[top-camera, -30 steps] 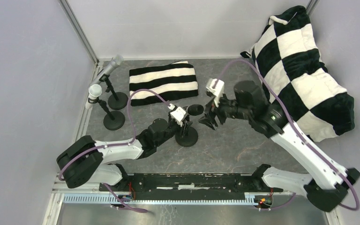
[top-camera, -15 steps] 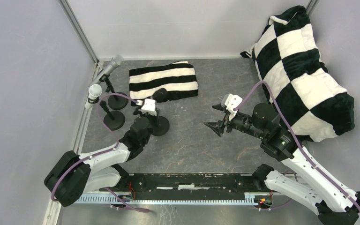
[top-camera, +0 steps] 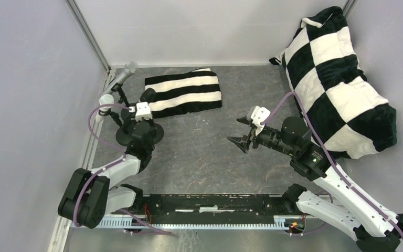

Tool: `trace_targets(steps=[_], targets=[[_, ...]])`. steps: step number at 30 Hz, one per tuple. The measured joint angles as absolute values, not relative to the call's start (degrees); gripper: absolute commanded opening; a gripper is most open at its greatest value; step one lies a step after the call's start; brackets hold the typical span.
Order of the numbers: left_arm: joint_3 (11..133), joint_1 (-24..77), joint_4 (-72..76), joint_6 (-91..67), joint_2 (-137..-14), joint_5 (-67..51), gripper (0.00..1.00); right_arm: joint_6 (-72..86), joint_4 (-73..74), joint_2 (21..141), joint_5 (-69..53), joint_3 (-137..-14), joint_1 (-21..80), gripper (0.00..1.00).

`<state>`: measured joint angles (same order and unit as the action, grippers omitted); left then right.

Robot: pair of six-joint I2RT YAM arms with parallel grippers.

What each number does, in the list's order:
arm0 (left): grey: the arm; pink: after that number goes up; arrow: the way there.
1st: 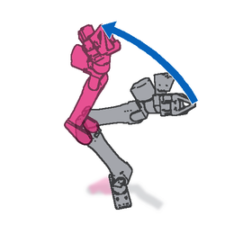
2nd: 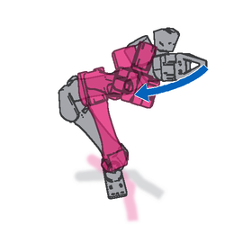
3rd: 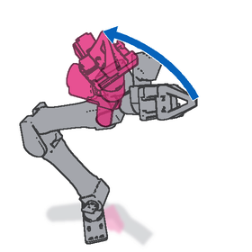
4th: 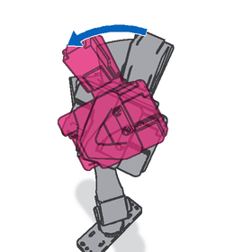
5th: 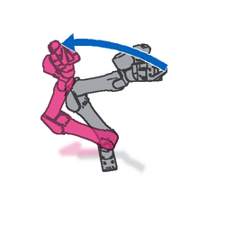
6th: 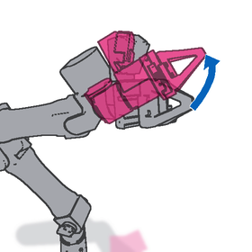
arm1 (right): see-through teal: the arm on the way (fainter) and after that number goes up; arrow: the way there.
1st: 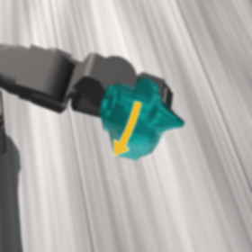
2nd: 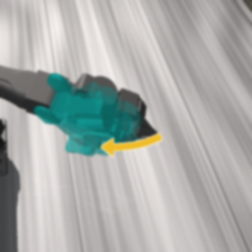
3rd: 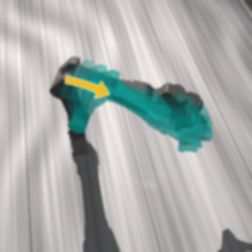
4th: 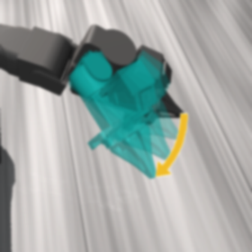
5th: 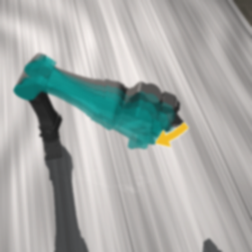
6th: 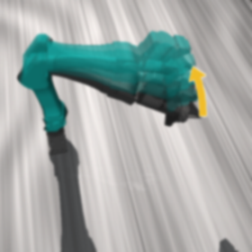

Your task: Attach the microphones to the stand

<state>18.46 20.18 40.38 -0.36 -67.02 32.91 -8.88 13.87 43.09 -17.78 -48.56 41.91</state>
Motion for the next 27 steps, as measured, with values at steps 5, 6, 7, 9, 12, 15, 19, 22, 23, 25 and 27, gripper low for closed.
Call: trace_targets(steps=[5, 6, 7, 9, 12, 15, 19, 22, 23, 25, 27], targets=[[18.5, 17.4, 43.8, -0.4, -69.1, 32.2, 0.39, -8.9, 13.8, 43.1, -18.0, -48.5, 41.9, 0.76], [18.5, 17.3, 44.1, -0.4, -69.4, 31.4, 0.45, -8.9, 13.8, 43.1, -18.0, -48.5, 41.9, 0.76], [18.5, 17.3, 44.1, -0.4, -69.6, 30.7, 0.51, -8.9, 13.8, 43.1, -18.0, -48.5, 41.9, 0.76], [18.5, 17.3, 44.2, -0.6, -69.6, 29.2, 0.60, -8.9, 13.7, 43.1, -18.0, -48.4, 41.9, 0.76], [18.5, 17.3, 43.8, -1.7, -68.7, 27.0, 0.89, -8.9, 13.3, 43.1, -18.0, -47.9, 41.9, 0.76], [18.3, 17.4, 42.3, -3.0, -65.6, 25.1, 0.96, -8.9, 12.9, 43.0, -18.0, -47.1, 41.9, 0.76], [18.0, 17.8, 39.3, -5.4, -59.7, 23.8, 1.00, -9.0, 12.7, 43.0, -18.0, -46.3, 41.9, 0.76], [17.8, 19.4, 35.6, -7.7, -55.4, 23.6, 1.00, -9.1, 12.5, 43.1, -17.9, -45.9, 41.9, 0.77], [17.8, 20.3, 34.2, -8.2, -54.4, 23.9, 1.00, -9.2, 12.5, 43.1, -17.9, -45.8, 41.9, 0.77], [17.8, 22.9, 30.9, -9.7, -52.3, 25.2, 1.00, -9.3, 12.4, 43.1, -17.9, -45.6, 41.9, 0.77], [17.8, 26.3, 27.0, -11.5, -50.3, 27.2, 1.00, -9.4, 12.3, 43.1, -17.8, -45.3, 41.9, 0.77]])
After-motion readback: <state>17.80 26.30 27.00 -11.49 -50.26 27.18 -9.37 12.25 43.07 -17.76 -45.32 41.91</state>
